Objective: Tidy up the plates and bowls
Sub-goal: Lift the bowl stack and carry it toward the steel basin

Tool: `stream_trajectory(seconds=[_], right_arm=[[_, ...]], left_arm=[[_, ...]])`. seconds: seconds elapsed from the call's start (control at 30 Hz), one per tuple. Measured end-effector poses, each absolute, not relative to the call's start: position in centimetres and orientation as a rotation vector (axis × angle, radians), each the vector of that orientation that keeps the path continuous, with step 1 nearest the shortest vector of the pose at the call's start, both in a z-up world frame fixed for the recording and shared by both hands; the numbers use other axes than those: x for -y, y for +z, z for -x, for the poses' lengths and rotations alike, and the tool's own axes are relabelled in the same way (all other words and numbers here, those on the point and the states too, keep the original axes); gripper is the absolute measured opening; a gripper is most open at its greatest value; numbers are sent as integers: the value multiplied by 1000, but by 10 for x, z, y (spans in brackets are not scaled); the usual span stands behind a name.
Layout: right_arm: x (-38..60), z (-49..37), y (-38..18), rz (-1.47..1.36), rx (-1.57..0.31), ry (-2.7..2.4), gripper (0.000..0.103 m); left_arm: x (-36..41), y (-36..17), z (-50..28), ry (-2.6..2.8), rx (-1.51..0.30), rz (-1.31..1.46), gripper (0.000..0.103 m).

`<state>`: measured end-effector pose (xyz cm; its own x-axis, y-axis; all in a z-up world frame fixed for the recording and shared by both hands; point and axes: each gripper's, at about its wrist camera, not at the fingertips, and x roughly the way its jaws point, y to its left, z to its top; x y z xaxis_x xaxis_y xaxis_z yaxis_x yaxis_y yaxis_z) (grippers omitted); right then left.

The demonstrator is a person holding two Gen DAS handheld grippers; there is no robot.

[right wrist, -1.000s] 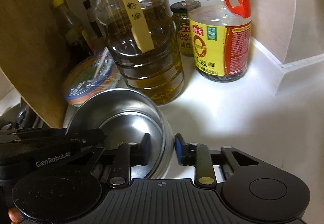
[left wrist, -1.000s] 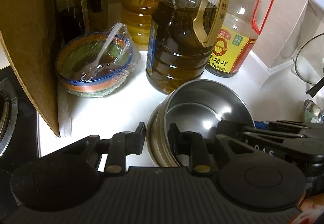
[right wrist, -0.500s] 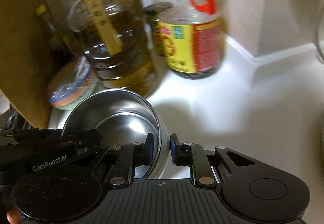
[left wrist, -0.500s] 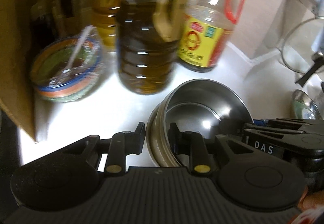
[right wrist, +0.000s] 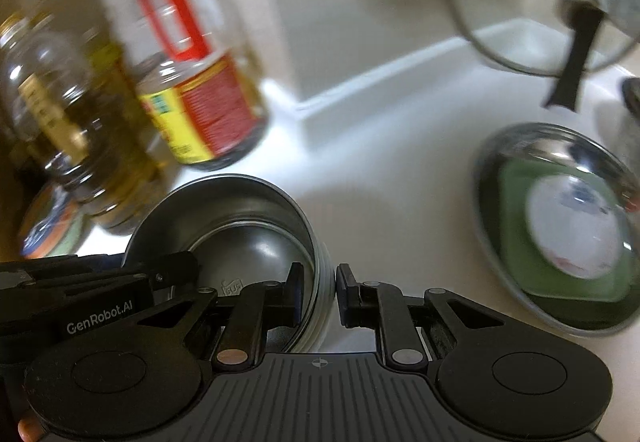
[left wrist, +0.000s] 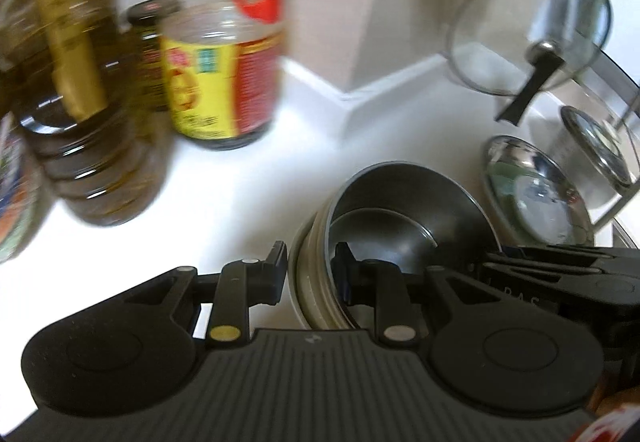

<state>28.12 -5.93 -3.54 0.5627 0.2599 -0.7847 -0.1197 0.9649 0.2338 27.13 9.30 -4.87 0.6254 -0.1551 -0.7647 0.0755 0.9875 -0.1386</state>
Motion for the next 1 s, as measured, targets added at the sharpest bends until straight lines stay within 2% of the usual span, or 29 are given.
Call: stream_trajectory(seconds=[0.3,0.67,0.73,0.77,0.83,0.9,1.0], right_arm=[[102,-272,-32,-205,-933,110,17],[116,-266,-32,-238,-920,75,20],[119,-261,-29,-254,-910,81,29],[120,-259,-26,-251,-901,77,34],[123,-251,-19,-251,-868,68,59],[128,-242,-11,-261,-836,70,62],[136,-227,-3,-277,-825,66,64]], left_arm=[[-53,-51,-286,-218,-876,54,23],[-44,-48,-289,-244,-861,72,23],[-46,-41,-285,-229,-830,63,27],[-46,-38,-282,-222,-817,51,35],[-48,-29,-275,-212,-795,40,41],[-51,-22,-265,-213,-780,40,42],[-54,-11,-248,-221,-761,47,50]])
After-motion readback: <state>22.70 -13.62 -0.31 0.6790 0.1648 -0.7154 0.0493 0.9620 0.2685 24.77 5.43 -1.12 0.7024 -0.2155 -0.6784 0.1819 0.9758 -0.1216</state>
